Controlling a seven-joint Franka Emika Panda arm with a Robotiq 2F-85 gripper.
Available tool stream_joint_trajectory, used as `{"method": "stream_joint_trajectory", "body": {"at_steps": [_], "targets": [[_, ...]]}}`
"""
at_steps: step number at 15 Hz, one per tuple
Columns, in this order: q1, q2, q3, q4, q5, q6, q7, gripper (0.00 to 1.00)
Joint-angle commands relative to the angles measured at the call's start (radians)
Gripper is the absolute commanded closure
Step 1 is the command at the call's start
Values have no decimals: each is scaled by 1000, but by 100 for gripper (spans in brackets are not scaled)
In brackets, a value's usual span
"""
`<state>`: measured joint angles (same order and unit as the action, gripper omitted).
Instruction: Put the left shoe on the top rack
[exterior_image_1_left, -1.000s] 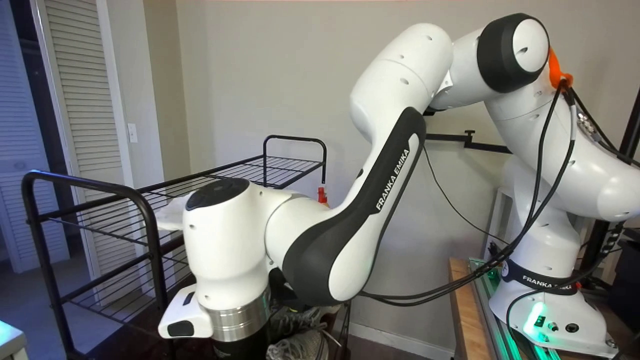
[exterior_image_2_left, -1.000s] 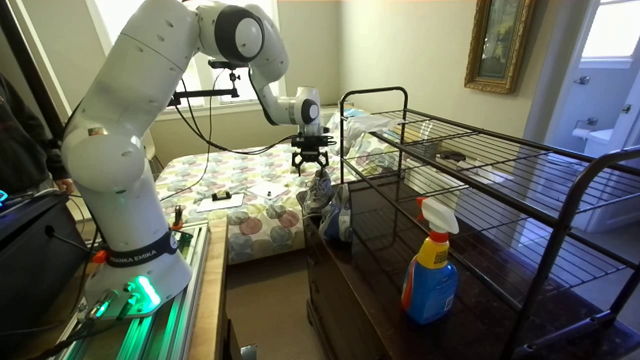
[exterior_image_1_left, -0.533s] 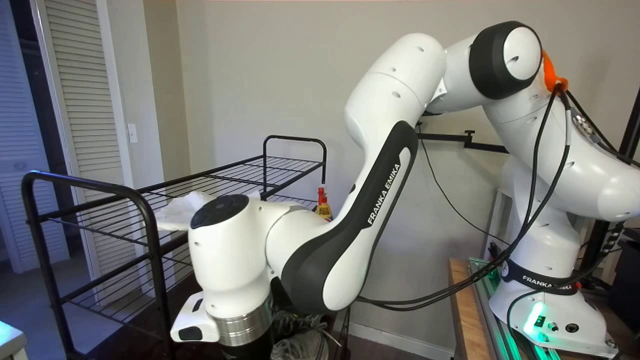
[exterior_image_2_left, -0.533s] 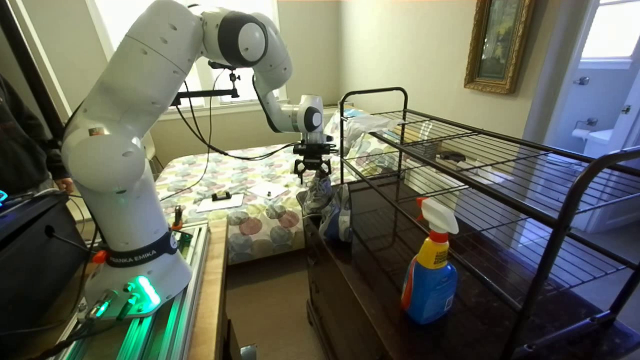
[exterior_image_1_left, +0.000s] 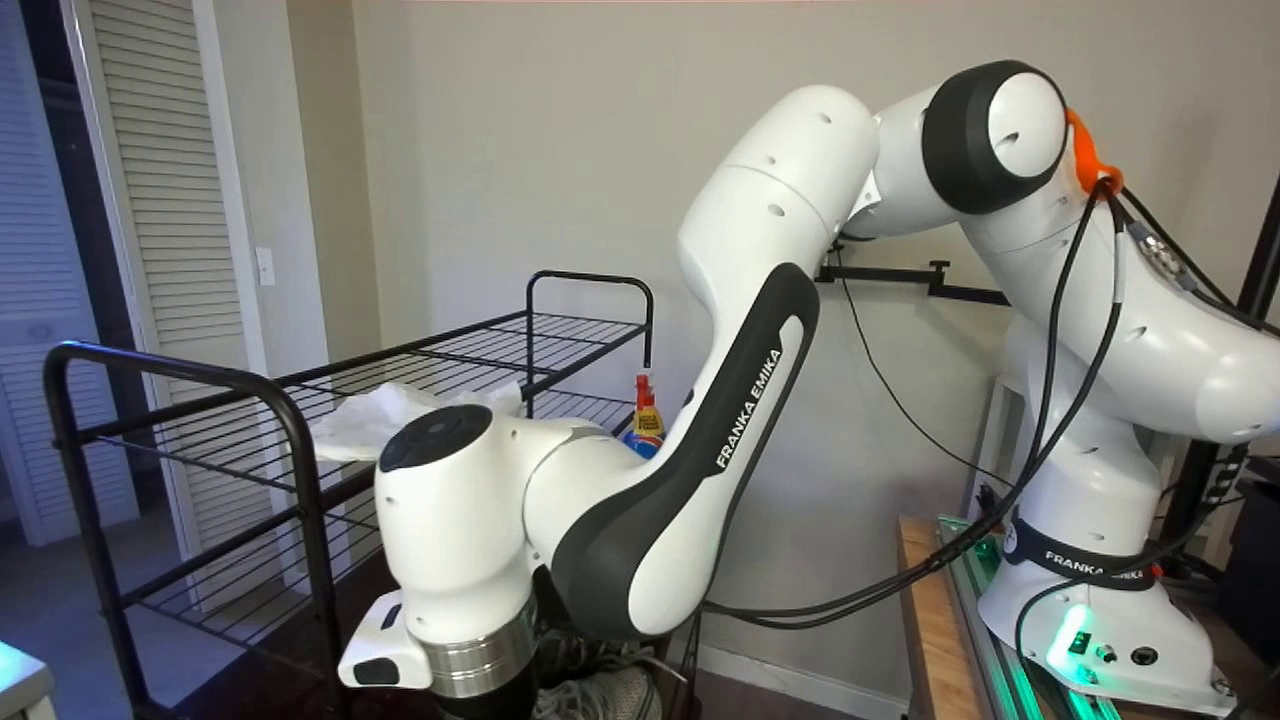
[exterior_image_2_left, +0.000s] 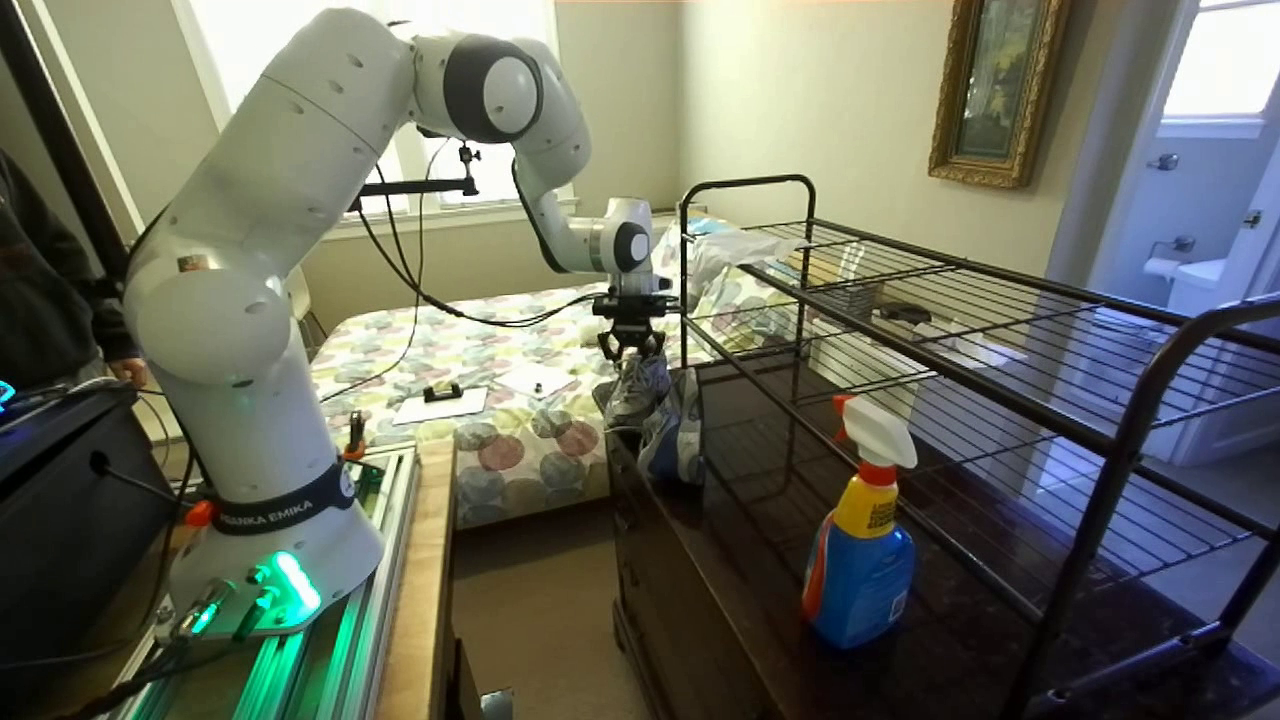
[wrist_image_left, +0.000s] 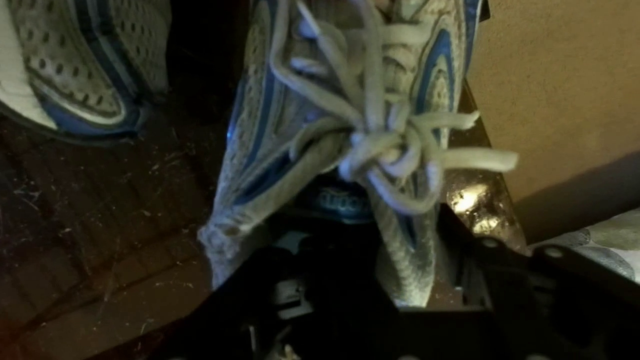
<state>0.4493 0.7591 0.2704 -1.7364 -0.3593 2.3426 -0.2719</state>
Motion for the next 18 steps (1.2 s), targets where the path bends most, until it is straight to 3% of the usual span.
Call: {"method": "stream_joint_trajectory", "body": {"at_steps": [1, 3, 5, 11, 16, 18], "targets": [[24, 32, -8, 25, -11, 15, 9, 84], [28, 32, 1, 15, -10, 27, -2, 97], [45, 16, 1, 0, -22, 29, 9, 100], [94, -27, 26, -35, -17, -19, 25, 98], [150, -83, 51, -55, -26, -195, 8, 98], [164, -112, 51, -68, -42, -206, 8, 98]]}}
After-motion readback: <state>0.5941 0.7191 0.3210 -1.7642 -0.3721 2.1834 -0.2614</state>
